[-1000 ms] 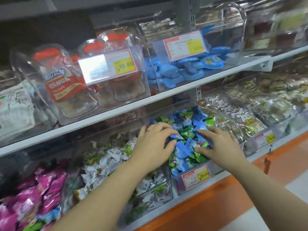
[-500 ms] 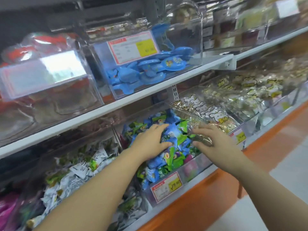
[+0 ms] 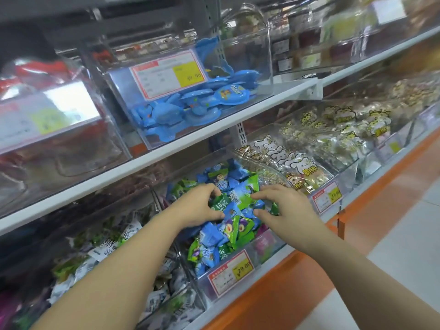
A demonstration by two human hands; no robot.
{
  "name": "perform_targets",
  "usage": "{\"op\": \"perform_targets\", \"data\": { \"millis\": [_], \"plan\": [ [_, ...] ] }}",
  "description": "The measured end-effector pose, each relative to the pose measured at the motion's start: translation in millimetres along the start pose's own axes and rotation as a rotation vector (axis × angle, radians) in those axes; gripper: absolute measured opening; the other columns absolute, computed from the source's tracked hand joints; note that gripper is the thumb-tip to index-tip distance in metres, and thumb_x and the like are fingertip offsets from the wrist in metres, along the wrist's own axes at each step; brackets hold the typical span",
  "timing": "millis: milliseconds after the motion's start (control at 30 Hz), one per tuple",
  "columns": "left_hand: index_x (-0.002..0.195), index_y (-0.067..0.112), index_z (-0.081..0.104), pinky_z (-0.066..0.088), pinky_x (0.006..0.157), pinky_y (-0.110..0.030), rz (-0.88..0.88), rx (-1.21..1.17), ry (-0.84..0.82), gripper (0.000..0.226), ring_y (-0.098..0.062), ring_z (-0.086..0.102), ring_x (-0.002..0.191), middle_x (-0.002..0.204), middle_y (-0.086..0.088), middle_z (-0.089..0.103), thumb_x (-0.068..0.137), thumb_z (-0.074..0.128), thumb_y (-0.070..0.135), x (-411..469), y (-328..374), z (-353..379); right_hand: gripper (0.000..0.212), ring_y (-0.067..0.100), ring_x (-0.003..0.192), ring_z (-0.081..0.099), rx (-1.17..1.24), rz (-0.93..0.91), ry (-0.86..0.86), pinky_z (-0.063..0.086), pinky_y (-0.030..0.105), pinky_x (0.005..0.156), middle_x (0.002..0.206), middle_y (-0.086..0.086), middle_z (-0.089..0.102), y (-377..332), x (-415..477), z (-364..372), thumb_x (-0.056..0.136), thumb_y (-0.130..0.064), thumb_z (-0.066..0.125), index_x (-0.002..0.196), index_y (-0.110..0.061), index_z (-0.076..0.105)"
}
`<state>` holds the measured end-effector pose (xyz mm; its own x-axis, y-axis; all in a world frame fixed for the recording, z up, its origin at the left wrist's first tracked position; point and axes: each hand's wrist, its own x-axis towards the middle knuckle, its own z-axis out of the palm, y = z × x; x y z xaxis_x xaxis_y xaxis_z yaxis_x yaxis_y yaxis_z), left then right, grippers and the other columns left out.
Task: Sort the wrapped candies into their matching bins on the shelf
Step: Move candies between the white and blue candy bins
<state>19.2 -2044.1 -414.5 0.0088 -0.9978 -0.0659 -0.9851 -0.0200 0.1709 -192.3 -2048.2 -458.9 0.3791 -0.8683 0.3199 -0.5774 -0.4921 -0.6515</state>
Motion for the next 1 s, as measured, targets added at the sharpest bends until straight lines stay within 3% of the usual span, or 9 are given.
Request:
{"op": "perform_targets", "data": {
  "millis": [133,233,400,500,600,700,833,933,1000],
  "plan": [
    [0.111,0.028,0.044,0.038,0.078,-0.023,0.009,-0.109,0.111,0.04,-0.009,0.052,0.098,0.113,0.008,0.053,0.082,0.071,0.035,-11,-1,-3,0.026,0.012,0.119,0.048,0.029,-0.013,0.032,0.029,0.048,0.107,0.123,-0.013,0.057,-3,-1,0,0.089,-0.035,0.059,0.114,-0.035,0.063],
    [0.115,0.032,0.047,0.036,0.07,-0.023,0.071,-0.191,0.317,0.037,-0.007,0.054,0.088,0.106,0.011,0.057,0.085,0.069,0.03,-25,3,-9,0.024,0.013,0.118,0.049,0.037,-0.03,0.042,0.031,0.047,0.107,0.121,-0.012,0.059,-8,-1,0,0.089,-0.033,0.06,0.113,-0.033,0.064],
    [0.127,0.029,0.049,0.031,0.084,-0.008,0.188,-0.187,0.572,0.046,0.005,0.043,0.103,0.114,0.02,0.047,0.085,0.068,0.029,-61,-1,-13,0.024,0.015,0.117,0.051,0.082,-0.092,0.089,0.034,0.045,0.105,0.118,-0.009,0.063,-38,-3,7,0.087,-0.027,0.063,0.111,-0.027,0.067],
    [0.129,0.027,0.05,0.021,0.082,0.005,0.137,-0.196,0.609,0.046,0.008,0.039,0.107,0.119,0.018,0.046,0.086,0.067,0.028,-87,-17,-11,0.027,0.014,0.12,0.049,0.057,-0.131,0.007,0.035,0.041,0.105,0.122,-0.006,0.061,-64,-11,23,0.089,-0.026,0.061,0.116,-0.026,0.065],
    [0.13,0.03,0.048,0.025,0.081,-0.001,0.047,-0.247,0.65,0.046,0.003,0.042,0.111,0.124,0.016,0.048,0.088,0.065,0.031,-119,-36,-13,0.031,0.015,0.117,0.051,0.011,-0.17,-0.101,0.037,0.04,0.103,0.125,-0.006,0.06,-83,-22,41,0.09,-0.025,0.06,0.121,-0.024,0.062],
    [0.128,0.031,0.048,0.028,0.079,0.003,0.039,-0.254,0.675,0.044,0.006,0.042,0.103,0.116,0.02,0.044,0.087,0.066,0.031,-161,-57,-14,0.03,0.018,0.116,0.053,-0.027,-0.262,-0.115,0.038,0.042,0.102,0.119,-0.005,0.063,-108,-32,56,0.088,-0.024,0.063,0.119,-0.023,0.064],
    [0.124,0.022,0.055,0.027,0.087,0.004,0.002,-0.205,0.738,0.043,0.008,0.042,0.102,0.114,0.016,0.048,0.084,0.07,0.026,-226,-95,-12,0.031,0.013,0.115,0.051,-0.013,-0.37,-0.189,0.04,0.028,0.1,0.122,-0.006,0.06,-156,-47,81,0.092,-0.026,0.059,0.123,-0.025,0.06],
    [0.122,0.022,0.056,0.028,0.089,0.002,-0.074,-0.198,0.789,0.043,0.007,0.044,0.103,0.115,0.013,0.05,0.082,0.072,0.023,-274,-126,-9,0.03,0.017,0.101,0.057,0.061,-0.419,-0.215,0.043,0.024,0.084,0.112,-0.004,0.062,-201,-63,106,0.091,-0.023,0.059,0.121,-0.026,0.062],
    [0.123,0.025,0.054,0.031,0.088,-0.001,-0.144,-0.19,0.804,0.043,0.008,0.044,0.102,0.116,0.015,0.049,0.083,0.071,0.025,-306,-146,-10,0.03,0.014,0.107,0.055,0.104,-0.461,-0.257,0.043,0.023,0.088,0.119,-0.005,0.06,-231,-76,125,0.092,-0.024,0.057,0.122,-0.025,0.061]
  ]
}}
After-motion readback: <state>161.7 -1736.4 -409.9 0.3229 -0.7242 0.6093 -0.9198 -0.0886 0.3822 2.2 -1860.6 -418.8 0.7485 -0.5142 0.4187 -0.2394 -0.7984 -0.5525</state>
